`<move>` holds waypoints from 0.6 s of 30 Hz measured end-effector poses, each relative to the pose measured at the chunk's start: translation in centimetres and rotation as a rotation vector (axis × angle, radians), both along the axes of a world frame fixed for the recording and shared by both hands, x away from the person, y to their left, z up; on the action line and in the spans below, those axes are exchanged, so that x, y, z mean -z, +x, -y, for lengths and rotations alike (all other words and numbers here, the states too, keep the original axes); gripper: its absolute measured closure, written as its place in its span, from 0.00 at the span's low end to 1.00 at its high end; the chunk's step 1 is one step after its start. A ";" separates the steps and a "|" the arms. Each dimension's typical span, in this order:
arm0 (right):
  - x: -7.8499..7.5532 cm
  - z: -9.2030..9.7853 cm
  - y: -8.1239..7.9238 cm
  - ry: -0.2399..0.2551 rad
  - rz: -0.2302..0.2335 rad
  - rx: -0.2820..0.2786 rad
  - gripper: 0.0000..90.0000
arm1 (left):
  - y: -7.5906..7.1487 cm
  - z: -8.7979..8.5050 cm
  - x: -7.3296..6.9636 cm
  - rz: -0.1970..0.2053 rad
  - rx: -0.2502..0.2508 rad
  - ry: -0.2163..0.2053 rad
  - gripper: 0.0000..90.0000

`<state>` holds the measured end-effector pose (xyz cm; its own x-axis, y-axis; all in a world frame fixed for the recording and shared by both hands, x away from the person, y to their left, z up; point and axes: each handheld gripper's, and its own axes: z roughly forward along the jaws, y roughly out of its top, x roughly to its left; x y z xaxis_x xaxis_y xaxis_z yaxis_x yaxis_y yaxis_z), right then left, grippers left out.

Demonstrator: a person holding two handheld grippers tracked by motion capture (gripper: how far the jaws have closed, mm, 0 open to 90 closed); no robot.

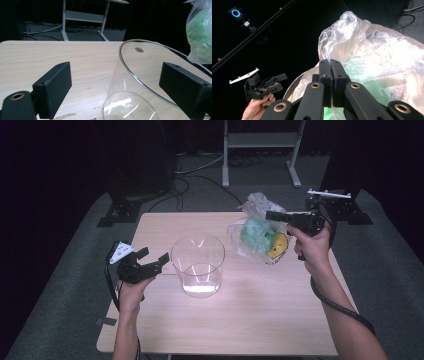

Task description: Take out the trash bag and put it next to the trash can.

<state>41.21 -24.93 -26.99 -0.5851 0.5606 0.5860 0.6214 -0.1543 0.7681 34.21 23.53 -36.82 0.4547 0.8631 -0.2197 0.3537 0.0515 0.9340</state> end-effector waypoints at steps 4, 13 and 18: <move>1.0 0.1 0.2 -0.002 -0.017 0.002 0.99 | 0.0 0.1 0.1 -0.003 0.001 0.001 0.11; 2.8 0.4 0.6 -0.010 -0.053 0.013 0.99 | 0.0 0.0 0.0 -0.002 -0.002 0.000 0.11; 3.5 0.5 0.7 -0.018 -0.067 0.018 0.99 | 0.0 0.1 0.0 -0.004 -0.001 -0.001 0.11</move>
